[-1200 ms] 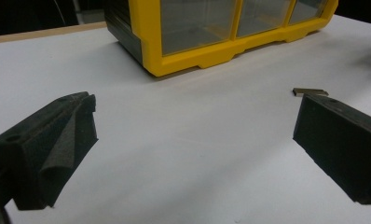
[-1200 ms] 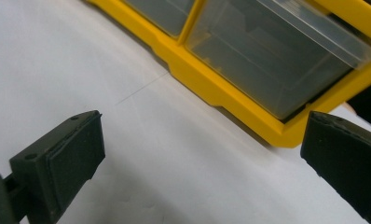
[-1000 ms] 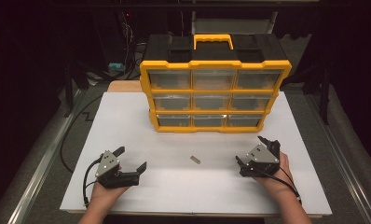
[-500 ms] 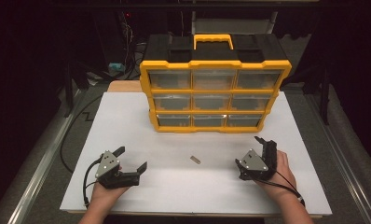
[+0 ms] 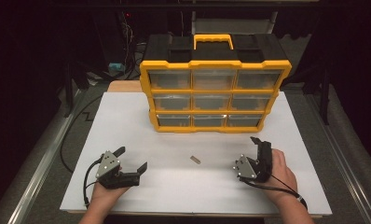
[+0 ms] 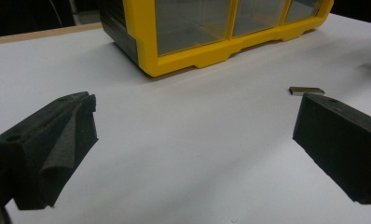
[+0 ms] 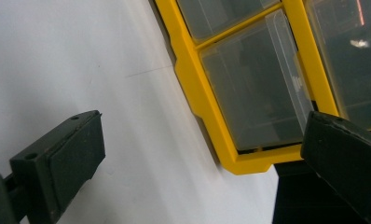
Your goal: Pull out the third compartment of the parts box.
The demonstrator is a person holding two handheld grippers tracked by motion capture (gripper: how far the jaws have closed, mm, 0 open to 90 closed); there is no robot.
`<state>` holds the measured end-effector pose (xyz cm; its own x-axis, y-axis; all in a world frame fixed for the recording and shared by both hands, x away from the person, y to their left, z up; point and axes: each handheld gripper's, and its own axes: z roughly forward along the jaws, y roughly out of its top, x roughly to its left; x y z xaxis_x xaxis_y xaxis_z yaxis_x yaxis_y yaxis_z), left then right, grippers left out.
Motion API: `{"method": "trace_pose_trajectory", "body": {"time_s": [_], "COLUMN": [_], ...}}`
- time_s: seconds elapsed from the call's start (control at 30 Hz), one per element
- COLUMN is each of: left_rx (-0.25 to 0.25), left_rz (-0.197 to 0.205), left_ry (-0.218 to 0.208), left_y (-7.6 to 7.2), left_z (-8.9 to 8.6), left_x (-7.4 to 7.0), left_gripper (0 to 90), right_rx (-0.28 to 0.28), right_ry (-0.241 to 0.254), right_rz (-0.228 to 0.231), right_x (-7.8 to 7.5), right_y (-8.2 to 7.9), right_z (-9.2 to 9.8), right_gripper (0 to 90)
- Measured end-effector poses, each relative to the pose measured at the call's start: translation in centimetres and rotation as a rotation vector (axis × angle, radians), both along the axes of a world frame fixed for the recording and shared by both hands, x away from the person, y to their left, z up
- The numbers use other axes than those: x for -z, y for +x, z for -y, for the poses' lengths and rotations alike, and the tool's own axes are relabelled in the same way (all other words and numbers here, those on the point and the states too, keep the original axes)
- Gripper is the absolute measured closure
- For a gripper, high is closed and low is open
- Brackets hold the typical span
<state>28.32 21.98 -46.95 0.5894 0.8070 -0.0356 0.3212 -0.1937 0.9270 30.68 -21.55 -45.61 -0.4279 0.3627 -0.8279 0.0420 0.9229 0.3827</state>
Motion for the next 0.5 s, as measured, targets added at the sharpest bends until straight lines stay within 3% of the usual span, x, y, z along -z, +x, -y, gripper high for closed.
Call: {"method": "trace_pose_trajectory", "body": {"time_s": [0.07,0.13,0.3,0.5], "left_rx": [-0.001,-0.002,0.01,0.018], "left_rz": [0.0,0.003,-0.008,-0.008], "left_ry": [-0.002,-0.006,0.004,0.012], "left_y": [0.01,0.04,0.02,0.02], "left_z": [-0.01,-0.01,0.13,0.36], "left_x": [-0.05,-0.08,0.01,-0.02], "left_gripper": [0.6,0.6,0.6,0.5], "right_rx": [-0.009,-0.01,-0.028,-0.02], "right_ry": [-0.036,-0.04,-0.126,-0.178], "right_rz": [0.017,0.02,0.044,0.051], "right_x": [-0.11,-0.03,0.03,0.39], "right_y": [-0.05,-0.14,-0.29,-0.28], "right_z": [-0.13,-0.22,-0.65,-0.86], "right_gripper": [0.1,0.1,0.1,0.1]}}
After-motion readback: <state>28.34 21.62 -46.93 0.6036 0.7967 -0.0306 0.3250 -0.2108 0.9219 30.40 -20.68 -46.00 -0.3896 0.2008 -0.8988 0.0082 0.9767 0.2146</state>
